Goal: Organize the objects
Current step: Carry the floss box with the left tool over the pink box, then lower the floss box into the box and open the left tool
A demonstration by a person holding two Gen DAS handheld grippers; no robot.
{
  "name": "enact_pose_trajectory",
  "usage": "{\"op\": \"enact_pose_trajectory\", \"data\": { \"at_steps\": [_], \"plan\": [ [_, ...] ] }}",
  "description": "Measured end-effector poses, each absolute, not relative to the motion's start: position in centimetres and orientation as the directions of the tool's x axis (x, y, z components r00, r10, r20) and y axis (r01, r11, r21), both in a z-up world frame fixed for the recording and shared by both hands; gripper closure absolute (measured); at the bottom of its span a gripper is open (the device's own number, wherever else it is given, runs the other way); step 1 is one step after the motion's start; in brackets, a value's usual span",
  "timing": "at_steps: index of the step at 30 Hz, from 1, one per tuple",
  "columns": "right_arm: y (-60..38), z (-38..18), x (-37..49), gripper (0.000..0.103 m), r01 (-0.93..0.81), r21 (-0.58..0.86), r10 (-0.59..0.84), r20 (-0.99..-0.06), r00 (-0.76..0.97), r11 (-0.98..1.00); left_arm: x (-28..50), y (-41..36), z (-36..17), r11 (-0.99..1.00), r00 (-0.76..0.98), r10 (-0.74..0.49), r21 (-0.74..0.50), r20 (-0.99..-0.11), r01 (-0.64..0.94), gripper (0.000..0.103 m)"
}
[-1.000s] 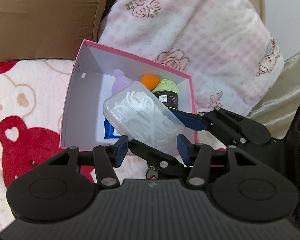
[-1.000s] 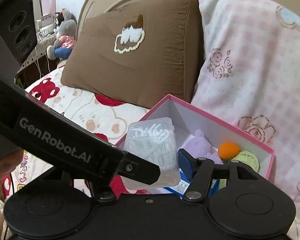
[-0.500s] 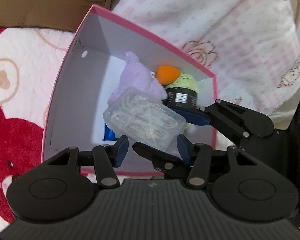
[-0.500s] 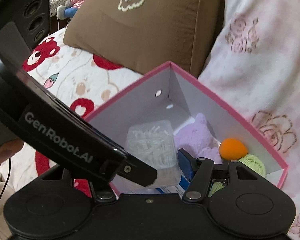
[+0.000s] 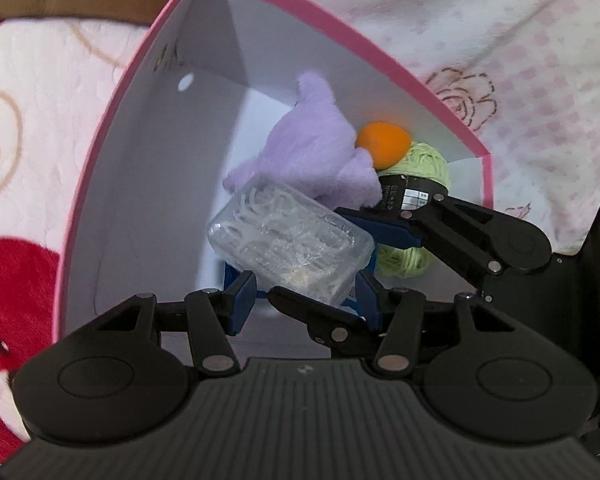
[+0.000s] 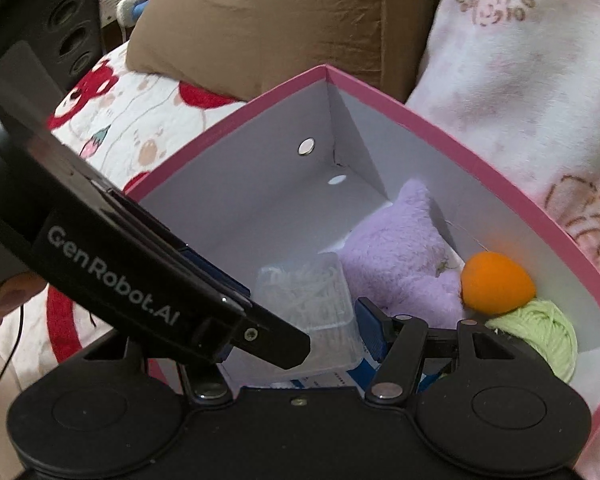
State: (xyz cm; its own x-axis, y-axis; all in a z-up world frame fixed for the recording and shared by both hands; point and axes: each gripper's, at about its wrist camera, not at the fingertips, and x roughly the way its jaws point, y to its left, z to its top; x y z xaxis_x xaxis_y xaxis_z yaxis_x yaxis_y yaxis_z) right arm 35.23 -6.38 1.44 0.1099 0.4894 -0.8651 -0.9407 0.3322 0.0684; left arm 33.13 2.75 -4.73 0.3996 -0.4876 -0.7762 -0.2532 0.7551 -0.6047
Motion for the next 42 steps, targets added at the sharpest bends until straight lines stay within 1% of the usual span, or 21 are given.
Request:
{"op": "enact_pose_trajectory", "data": {
  "at_steps": [3,6,11,13,16,18,19,20,21,22,23,25,30,32,34,36,39,42],
  "plan": [
    [-6.2,0.9,34.9,0.038,-0.958,0.034,0.467,-0.877,0.108,0.285,33.3,2.3,-5.7,0.737,0.39,-0.5,-0.616,-0.773,-0.277,0.051],
    [-6.4,0.4,34.2,0.039,-0.964,-0.02,0.444,-0.885,0.14,0.265,33.4,1.4,-6.3,0.743,0.396,-0.487,-0.608,-0.778,-0.279,0.055],
    [-7.2,0.3,33.9,0.034,-0.932,-0.102,0.365,-0.901,0.235,0.348,33.2,0.4,-5.7,0.769,0.441,-0.475,-0.603,-0.761,-0.213,0.055],
    [-7.7,0.4,33.9,0.028,-0.917,-0.124,0.349,-0.899,0.266,0.378,33.2,0.3,-5.7,0.763,0.439,-0.484,-0.61,-0.757,-0.212,0.055],
    [-8.2,0.4,33.7,0.028,-0.891,-0.143,0.335,-0.892,0.305,0.431,33.2,0.3,-5.1,0.779,0.446,-0.464,-0.593,-0.765,-0.206,0.056],
    [-8.5,0.5,33.5,0.03,-0.873,-0.145,0.332,-0.886,0.325,0.466,33.0,0.6,-4.7,0.796,0.46,-0.437,-0.571,-0.773,-0.202,0.055],
    [-8.6,0.6,33.3,0.036,-0.869,-0.138,0.343,-0.88,0.328,0.476,32.9,0.7,-4.6,0.801,0.471,-0.423,-0.563,-0.774,-0.204,0.054],
    [-8.8,0.7,33.2,0.051,-0.87,-0.121,0.361,-0.876,0.321,0.479,32.9,0.9,-4.6,0.806,0.481,-0.405,-0.552,-0.778,-0.214,0.055],
    [-9.1,0.9,33.0,0.059,-0.877,-0.075,0.404,-0.867,0.293,0.474,32.8,1.0,-4.6,0.821,0.492,-0.363,-0.521,-0.792,-0.234,0.056],
    [-9.3,0.9,33.1,0.061,-0.879,-0.044,0.427,-0.861,0.275,0.475,32.8,1.0,-4.6,0.834,0.501,-0.333,-0.497,-0.799,-0.238,0.054],
    [-9.4,0.8,33.1,0.061,-0.874,-0.039,0.429,-0.86,0.276,0.484,32.8,1.1,-4.7,0.835,0.505,-0.327,-0.494,-0.798,-0.24,0.053],
    [-9.4,0.7,33.1,0.061,-0.868,-0.051,0.425,-0.857,0.293,0.495,32.7,1.4,-4.9,0.822,0.51,-0.34,-0.513,-0.791,-0.248,0.055],
    [-9.5,0.7,32.7,0.061,-0.849,-0.072,0.406,-0.855,0.323,0.524,32.4,1.0,-4.7,0.836,0.517,-0.342,-0.505,-0.785,-0.214,0.057],
    [-9.6,0.6,32.7,0.059,-0.836,-0.077,0.397,-0.854,0.337,0.543,32.2,0.7,-4.9,0.844,0.516,-0.329,-0.492,-0.791,-0.216,0.057],
    [-9.9,0.5,32.6,0.059,-0.822,-0.052,0.398,-0.856,0.329,0.568,32.1,0.5,-4.7,0.864,0.519,-0.279,-0.447,-0.808,-0.231,0.056],
    [-10.4,0.8,32.1,0.058,-0.825,0.011,0.465,-0.83,0.307,0.565,32.2,0.5,-4.5,0.878,0.522,-0.255,-0.421,-0.814,-0.227,0.055],
    [-11.0,1.3,31.7,0.058,-0.811,0.066,0.51,-0.806,0.3,0.582,32.3,0.8,-4.5,0.874,0.512,-0.271,-0.431,-0.815,-0.224,0.057],
    [-11.1,1.4,31.9,0.058,-0.788,0.1,0.514,-0.806,0.294,0.607,32.2,0.8,-4.2,0.875,0.509,-0.276,-0.433,-0.815,-0.219,0.057]
  ]
}}
